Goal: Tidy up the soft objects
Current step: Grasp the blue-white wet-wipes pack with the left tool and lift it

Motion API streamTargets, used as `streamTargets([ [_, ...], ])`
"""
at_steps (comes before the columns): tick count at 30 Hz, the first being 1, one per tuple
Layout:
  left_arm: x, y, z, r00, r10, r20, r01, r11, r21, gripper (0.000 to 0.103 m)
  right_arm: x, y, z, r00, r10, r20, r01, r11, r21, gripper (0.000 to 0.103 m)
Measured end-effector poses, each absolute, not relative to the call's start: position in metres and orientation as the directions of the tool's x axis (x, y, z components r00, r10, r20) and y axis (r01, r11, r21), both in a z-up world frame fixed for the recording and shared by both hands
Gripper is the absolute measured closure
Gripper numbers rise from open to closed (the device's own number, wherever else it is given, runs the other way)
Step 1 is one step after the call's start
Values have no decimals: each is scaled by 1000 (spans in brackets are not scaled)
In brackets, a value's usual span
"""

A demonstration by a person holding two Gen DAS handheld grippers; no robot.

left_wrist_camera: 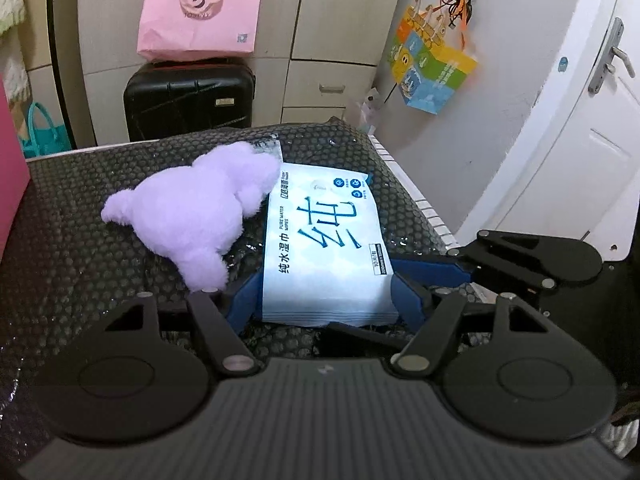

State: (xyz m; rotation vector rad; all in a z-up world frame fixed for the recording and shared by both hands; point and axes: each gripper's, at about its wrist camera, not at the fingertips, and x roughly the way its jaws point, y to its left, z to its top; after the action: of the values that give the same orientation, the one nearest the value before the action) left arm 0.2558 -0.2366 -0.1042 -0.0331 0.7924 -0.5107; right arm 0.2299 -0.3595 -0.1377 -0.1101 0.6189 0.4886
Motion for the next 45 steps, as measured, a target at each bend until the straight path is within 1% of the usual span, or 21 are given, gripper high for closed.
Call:
streamTargets([
  [5,250,-231,-99,547,-495,-675,442,856,-269,33,221,-355,-134,722,379,-578,-462,887,5,44],
  [9,239,-228,-95,477,-540,-693,483,820,-307,33,208,-354,-132,720,373,-585,-457,890,4,44],
  [12,227,-224,-93,430,-559,-709,509,799,-321,33,192,-355,-130,709,386,-590,-468,883,15,44],
  [14,220,-219,-92,405,-567,-717,520,788,-329,33,180,-356,-127,690,413,-594,-486,873,42,41],
  [17,213,-211,-91,372,-589,-718,552,762,-338,33,164,-359,-124,668,448,-594,-517,854,63,40],
  [18,214,-210,-90,377,-589,-715,550,763,-339,33,162,-360,-123,672,446,-591,-520,853,53,39],
  [19,215,-209,-90,396,-580,-711,542,773,-329,33,160,-360,-123,685,433,-586,-514,857,33,35],
  [20,217,-210,-89,431,-559,-708,529,793,-304,33,160,-359,-122,700,415,-581,-503,864,10,30],
  [22,222,-211,-90,491,-511,-705,494,830,-258,33,164,-361,-124,719,387,-578,-490,871,-26,27],
  [23,225,-211,-91,510,-501,-699,489,838,-244,33,166,-361,-125,720,383,-578,-489,872,-31,23],
  [24,228,-212,-93,511,-494,-703,487,841,-237,33,169,-363,-127,718,391,-576,-493,870,-24,22],
  [28,235,-216,-100,493,-511,-704,499,829,-252,34,176,-362,-137,678,454,-578,-548,836,15,22],
  [29,233,-216,-101,502,-510,-698,507,828,-241,39,177,-361,-140,673,459,-580,-555,832,14,22],
  [31,230,-220,-102,510,-514,-690,527,820,-221,43,177,-360,-142,670,468,-576,-558,830,25,22],
  [32,228,-221,-102,511,-517,-687,536,816,-216,46,177,-362,-141,665,474,-577,-557,830,39,24],
  [35,221,-227,-103,515,-504,-694,554,813,-179,50,177,-360,-142,674,465,-574,-543,839,42,29],
  [36,219,-227,-103,510,-507,-695,554,811,-186,50,176,-358,-143,681,456,-572,-536,843,34,32],
  [40,214,-226,-104,503,-548,-668,561,795,-230,50,168,-351,-141,707,424,-566,-504,864,18,36],
  [45,200,-228,-104,523,-553,-648,581,788,-203,50,165,-349,-140,715,406,-569,-464,885,49,36],
])
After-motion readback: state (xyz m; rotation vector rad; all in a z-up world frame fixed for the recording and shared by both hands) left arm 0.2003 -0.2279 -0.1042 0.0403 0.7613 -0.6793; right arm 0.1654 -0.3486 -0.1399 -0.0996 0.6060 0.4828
